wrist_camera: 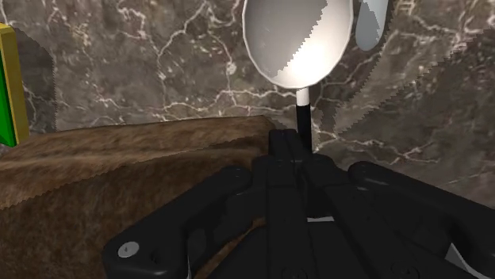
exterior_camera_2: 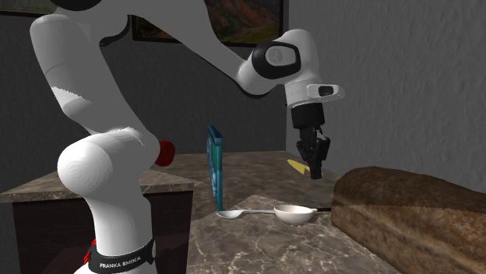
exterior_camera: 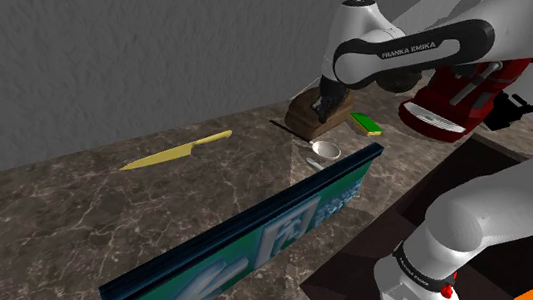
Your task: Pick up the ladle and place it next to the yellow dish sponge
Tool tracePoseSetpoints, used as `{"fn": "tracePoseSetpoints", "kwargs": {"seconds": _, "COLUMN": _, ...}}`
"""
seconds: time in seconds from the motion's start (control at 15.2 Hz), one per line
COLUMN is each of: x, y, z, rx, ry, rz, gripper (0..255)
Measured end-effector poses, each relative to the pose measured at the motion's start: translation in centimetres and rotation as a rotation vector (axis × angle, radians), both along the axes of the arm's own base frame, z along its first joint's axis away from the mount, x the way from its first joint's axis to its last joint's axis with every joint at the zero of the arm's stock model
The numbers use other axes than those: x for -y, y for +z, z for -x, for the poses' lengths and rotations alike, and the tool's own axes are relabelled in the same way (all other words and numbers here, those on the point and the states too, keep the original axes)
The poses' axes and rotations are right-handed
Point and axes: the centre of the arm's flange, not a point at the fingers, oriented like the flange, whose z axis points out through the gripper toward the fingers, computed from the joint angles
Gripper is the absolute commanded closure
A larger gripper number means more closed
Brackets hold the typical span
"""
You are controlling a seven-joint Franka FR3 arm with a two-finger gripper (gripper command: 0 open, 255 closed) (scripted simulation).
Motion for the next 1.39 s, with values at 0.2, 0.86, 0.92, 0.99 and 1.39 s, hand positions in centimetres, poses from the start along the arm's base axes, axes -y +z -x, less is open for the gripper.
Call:
{"fn": "tracePoseSetpoints", "kwargs": {"seconds": 0.2, "x": 0.0, "y": 0.0, "z": 0.0, "rx": 0.000, "ry": 0.000, "rz": 0.000, "gripper": 0}}
{"fn": "tracePoseSetpoints", "kwargs": {"seconds": 0.86, "x": -9.7, "y": -9.9, "z": -3.9, "rx": -0.203, "ry": 0.111, "rz": 0.443, "gripper": 0}}
{"fn": "tracePoseSetpoints", "kwargs": {"seconds": 0.92, "x": -9.5, "y": -10.3, "z": -4.0, "rx": -0.203, "ry": 0.112, "rz": 0.446, "gripper": 0}}
{"fn": "tracePoseSetpoints", "kwargs": {"seconds": 0.99, "x": -9.1, "y": -10.8, "z": -3.9, "rx": -0.204, "ry": 0.112, "rz": 0.447, "gripper": 0}}
{"fn": "tracePoseSetpoints", "kwargs": {"seconds": 1.39, "x": -8.3, "y": -11.9, "z": -4.0, "rx": -0.204, "ry": 0.112, "rz": 0.449, "gripper": 0}}
